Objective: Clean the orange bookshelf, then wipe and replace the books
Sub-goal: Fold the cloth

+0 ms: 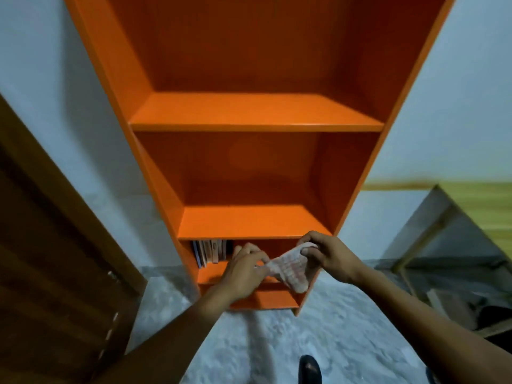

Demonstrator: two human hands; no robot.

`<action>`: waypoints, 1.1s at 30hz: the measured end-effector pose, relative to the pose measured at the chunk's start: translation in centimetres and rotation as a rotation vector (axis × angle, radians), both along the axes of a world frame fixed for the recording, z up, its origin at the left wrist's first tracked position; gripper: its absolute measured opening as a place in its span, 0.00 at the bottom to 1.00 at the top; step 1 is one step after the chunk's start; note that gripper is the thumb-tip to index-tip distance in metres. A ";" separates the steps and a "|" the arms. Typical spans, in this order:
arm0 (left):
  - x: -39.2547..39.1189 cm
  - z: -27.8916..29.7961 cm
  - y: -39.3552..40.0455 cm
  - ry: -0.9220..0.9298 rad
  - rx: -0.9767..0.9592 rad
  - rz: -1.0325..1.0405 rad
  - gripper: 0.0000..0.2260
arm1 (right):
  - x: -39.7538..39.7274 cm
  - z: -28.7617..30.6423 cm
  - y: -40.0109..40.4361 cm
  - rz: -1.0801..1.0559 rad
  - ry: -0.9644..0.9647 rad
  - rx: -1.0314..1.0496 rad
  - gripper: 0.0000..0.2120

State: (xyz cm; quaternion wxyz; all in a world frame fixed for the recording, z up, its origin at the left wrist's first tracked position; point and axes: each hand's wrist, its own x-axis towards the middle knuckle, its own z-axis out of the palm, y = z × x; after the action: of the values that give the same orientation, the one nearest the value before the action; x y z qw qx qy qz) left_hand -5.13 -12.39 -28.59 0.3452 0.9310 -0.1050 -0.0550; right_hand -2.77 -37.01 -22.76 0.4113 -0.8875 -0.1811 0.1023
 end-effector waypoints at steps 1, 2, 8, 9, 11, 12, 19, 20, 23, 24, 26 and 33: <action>0.1 1.2 -0.8 0.006 -0.032 -0.018 0.04 | -0.3 1.3 -1.0 -0.018 -0.016 -0.006 0.03; 0.2 2.5 -1.8 0.019 -0.084 -0.049 0.02 | -0.7 2.3 -2.1 -0.041 -0.026 -0.006 0.04; 1.5 10.3 -9.8 -0.054 -0.261 -0.212 0.06 | -2.4 7.5 -8.1 -0.163 -0.062 -0.051 0.05; 2.0 11.5 -11.2 -0.093 -0.250 -0.244 0.04 | -2.5 8.2 -9.0 -0.189 -0.088 -0.058 0.04; 3.2 13.6 -13.9 -0.163 -0.237 -0.269 0.01 | -2.4 9.4 -11.2 -0.258 -0.161 -0.024 0.02; 3.8 14.8 -15.3 -0.197 -0.241 -0.269 0.01 | -2.2 9.9 -12.3 -0.296 -0.203 0.014 0.03; 8.6 23.2 -24.7 -0.355 -0.325 -0.303 0.04 | 1.1 16.2 -19.3 -0.458 -0.512 0.192 0.06; 9.6 24.4 -25.9 -0.376 -0.346 -0.298 0.05 | 2.1 17.4 -20.4 -0.462 -0.556 0.196 0.07; 12.9 28.1 -29.7 -0.439 -0.393 -0.268 0.06 | 5.9 20.8 -23.6 -0.449 -0.668 0.229 0.13; 14.3 29.4 -31.0 -0.467 -0.402 -0.258 0.06 | 7.4 22.0 -24.8 -0.451 -0.718 0.243 0.15; 17.4 31.9 -33.9 -0.510 -0.430 -0.236 0.07 | 10.8 24.8 -27.3 -0.456 -0.809 0.266 0.17; 27.9 40.1 -41.4 -0.636 -0.454 -0.115 0.10 | 23.6 34.1 -35.8 -0.393 -1.054 0.207 0.17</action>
State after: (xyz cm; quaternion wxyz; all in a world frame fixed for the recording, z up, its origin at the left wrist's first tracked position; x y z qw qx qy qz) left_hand 22.81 -53.74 11.53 0.4890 0.7941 -0.2684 0.2415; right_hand 20.85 -72.82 11.36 0.3616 -0.7906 -0.2024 -0.4509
